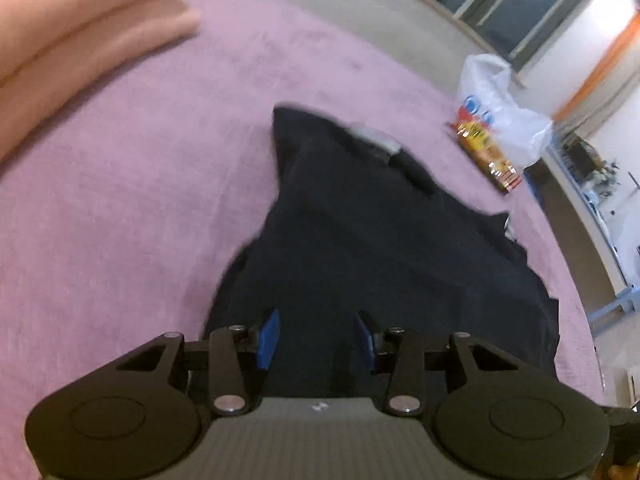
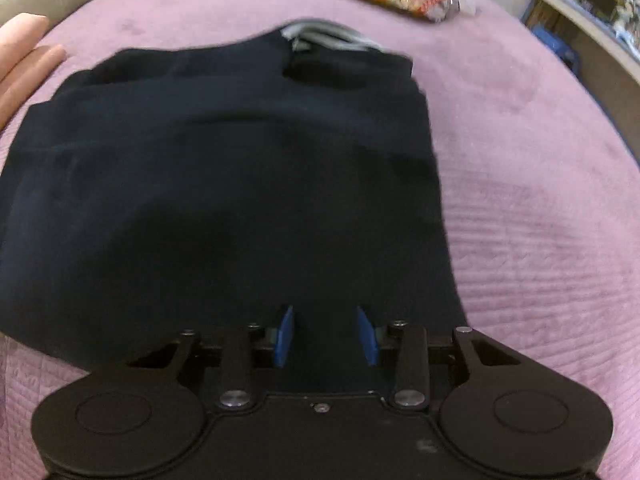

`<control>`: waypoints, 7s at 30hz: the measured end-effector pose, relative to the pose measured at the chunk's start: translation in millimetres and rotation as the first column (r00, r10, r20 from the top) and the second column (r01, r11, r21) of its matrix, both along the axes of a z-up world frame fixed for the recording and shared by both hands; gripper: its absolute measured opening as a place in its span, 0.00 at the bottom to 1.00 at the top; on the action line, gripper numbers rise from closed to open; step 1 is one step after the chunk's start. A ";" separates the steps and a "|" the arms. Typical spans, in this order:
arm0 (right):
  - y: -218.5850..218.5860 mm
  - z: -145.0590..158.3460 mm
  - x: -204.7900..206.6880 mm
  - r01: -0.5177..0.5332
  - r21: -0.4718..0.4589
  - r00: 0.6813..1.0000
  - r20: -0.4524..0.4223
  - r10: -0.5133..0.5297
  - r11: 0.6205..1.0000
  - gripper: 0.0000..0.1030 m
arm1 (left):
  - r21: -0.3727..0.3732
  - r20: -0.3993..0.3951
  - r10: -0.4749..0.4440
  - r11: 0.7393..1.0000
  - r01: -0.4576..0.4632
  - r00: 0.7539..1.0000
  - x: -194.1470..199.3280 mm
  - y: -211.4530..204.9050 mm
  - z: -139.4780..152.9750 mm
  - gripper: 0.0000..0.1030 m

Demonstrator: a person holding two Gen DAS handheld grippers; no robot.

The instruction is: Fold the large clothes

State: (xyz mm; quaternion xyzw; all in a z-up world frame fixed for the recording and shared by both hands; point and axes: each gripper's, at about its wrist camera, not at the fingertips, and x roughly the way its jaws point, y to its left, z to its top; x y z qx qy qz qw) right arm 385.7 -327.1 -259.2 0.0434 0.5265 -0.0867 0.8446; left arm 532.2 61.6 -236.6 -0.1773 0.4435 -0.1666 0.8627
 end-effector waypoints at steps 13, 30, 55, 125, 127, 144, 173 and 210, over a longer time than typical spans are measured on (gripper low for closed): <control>-11.9 -10.0 5.1 0.025 0.068 1.000 -0.004 -0.024 0.997 0.47 | 0.012 0.038 -0.003 1.000 0.002 0.999 108.6 -11.7 -3.8 0.49; -113.2 26.6 71.0 0.014 0.159 0.958 0.280 -0.058 0.987 0.53 | 0.030 0.096 -0.143 0.990 0.141 0.985 106.9 -45.0 3.9 0.22; -32.1 126.4 94.4 0.011 -0.429 0.760 0.591 0.271 0.903 0.04 | 0.053 0.446 -0.040 0.998 0.018 0.894 125.0 -57.2 112.5 0.05; 98.2 45.4 76.9 -0.159 0.069 0.905 0.408 0.117 0.985 0.10 | -0.462 -0.185 0.231 0.838 -0.292 0.955 -48.2 33.7 -82.9 0.49; 101.5 43.5 85.5 -0.131 0.049 0.898 0.428 0.098 0.990 0.14 | -0.463 -0.171 0.265 0.829 -0.315 0.949 -45.1 33.1 -89.2 0.49; 84.3 -2.6 95.2 -0.155 0.240 0.922 0.384 0.053 0.958 0.13 | -0.399 -0.124 0.467 0.784 -0.475 0.875 -77.0 37.2 -75.9 0.49; 113.7 -11.9 83.1 -0.153 -0.052 0.908 0.387 0.162 0.987 0.15 | -0.489 0.064 0.461 0.788 -0.375 0.885 3.5 -17.9 -86.3 0.11; -173.7 16.6 183.2 -0.153 0.800 0.953 0.275 -0.127 0.580 0.46 | -0.010 0.262 -0.507 0.849 0.528 0.821 -36.1 -329.1 -32.4 0.11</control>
